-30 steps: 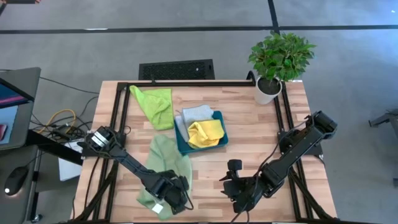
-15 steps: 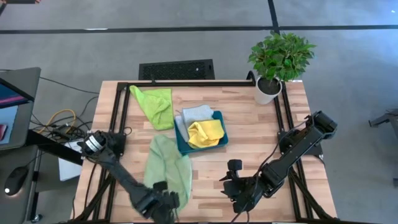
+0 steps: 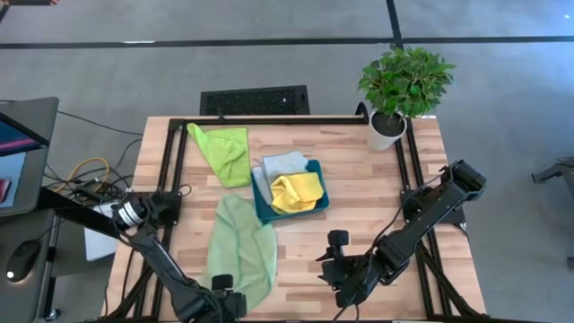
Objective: Fold microfiber towels
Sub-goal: Fold the light green microfiber towel
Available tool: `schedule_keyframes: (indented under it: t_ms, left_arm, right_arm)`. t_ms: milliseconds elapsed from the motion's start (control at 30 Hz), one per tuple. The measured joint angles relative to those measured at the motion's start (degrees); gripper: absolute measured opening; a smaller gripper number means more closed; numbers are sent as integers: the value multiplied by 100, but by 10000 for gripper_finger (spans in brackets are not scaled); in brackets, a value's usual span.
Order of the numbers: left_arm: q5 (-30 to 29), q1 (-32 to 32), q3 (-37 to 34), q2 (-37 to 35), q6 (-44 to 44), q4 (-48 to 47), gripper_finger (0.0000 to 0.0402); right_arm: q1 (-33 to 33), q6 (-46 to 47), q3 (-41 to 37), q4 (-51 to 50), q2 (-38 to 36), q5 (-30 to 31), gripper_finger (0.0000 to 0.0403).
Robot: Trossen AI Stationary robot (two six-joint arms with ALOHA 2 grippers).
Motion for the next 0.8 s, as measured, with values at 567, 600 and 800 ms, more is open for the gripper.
schedule_keyframes:
  t_ms: [567,600,800]
  left_arm:
    - [51,-76,0,270,704,321,169]
    - [46,-76,0,270,711,327,169]
    - [-2,-78,0,270,667,329,169]
  right_arm:
    - [-184,-9,0,214,2,0,224]
    - [-197,-9,0,214,2,0,224]
    - [-225,-8,0,221,2,-2,224]
